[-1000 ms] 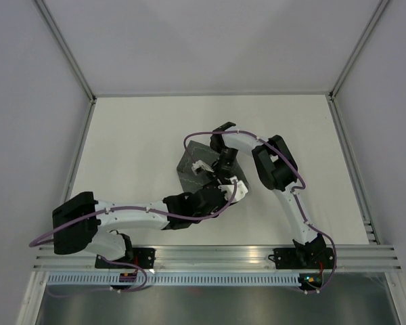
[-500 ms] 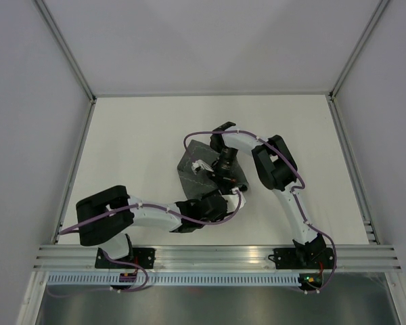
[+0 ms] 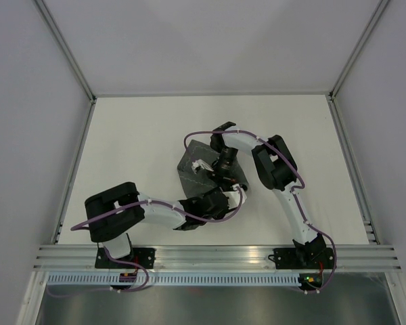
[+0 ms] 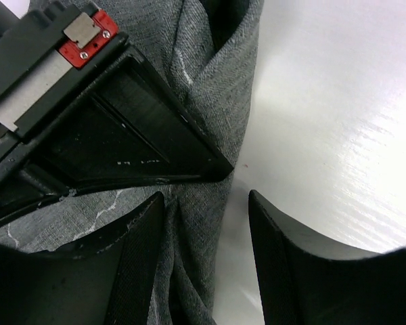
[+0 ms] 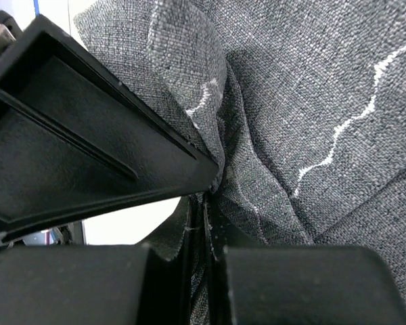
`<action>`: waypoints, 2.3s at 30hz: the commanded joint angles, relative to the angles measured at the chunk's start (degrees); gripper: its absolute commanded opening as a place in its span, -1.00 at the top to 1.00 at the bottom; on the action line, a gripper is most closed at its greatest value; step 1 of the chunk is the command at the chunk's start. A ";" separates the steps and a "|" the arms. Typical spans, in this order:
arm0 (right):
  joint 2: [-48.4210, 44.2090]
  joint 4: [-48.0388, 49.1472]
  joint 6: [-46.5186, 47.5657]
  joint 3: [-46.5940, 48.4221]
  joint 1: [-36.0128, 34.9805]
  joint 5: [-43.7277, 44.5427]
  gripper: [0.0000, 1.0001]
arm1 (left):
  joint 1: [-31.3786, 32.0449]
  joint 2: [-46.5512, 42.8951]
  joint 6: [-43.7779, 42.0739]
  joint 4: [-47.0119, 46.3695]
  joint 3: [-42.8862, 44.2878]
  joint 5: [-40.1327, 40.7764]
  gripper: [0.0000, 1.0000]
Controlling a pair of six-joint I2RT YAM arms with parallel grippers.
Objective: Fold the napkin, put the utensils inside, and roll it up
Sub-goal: Roll the napkin with the utensil
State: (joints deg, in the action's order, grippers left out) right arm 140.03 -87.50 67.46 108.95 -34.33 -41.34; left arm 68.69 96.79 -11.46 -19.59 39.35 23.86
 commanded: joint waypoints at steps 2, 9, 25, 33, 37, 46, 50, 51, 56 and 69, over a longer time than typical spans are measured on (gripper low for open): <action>3.06 4.36 2.67 1.44 0.14 1.44 0.99 | -1.27 1.90 -0.32 -1.68 1.34 -0.56 -0.16; 2.71 4.62 2.59 1.01 0.14 0.91 0.99 | -2.50 3.84 2.23 0.16 1.51 -4.25 0.59; -18.09 31.32 -19.18 -13.30 4.26 -2.96 0.16 | -11.90 0.95 10.85 10.28 4.24 -29.38 0.95; -30.93 48.20 -32.38 -21.48 12.43 -3.83 -0.02 | -16.82 0.41 14.98 10.98 4.15 -39.67 0.95; -38.93 57.86 -35.21 -30.26 17.27 -2.08 -0.02 | -19.55 2.87 17.26 14.93 7.92 -47.74 0.95; -56.87 63.26 -24.06 -48.20 21.50 0.04 -0.04 | -25.26 8.84 20.96 22.75 14.60 -62.78 0.95; -65.99 59.56 -14.76 -55.39 21.14 -3.39 -0.05 | -27.37 12.80 21.92 26.80 17.42 -68.41 0.95; -67.59 59.38 -13.42 -56.90 20.62 -3.48 -0.07 | -27.64 14.11 22.10 27.24 18.12 -70.16 0.95; -76.37 64.55 -10.42 -68.31 10.97 5.73 -0.10 | -29.40 15.00 23.15 27.24 17.69 -72.98 0.95; -74.38 77.74 -7.96 -78.80 -11.63 23.13 -0.13 | -30.63 17.11 23.94 26.10 16.64 -76.59 0.95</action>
State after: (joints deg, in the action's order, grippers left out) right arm 64.53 -15.84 57.34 31.18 -43.62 -23.35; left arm 38.02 112.07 10.81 4.32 57.28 -51.81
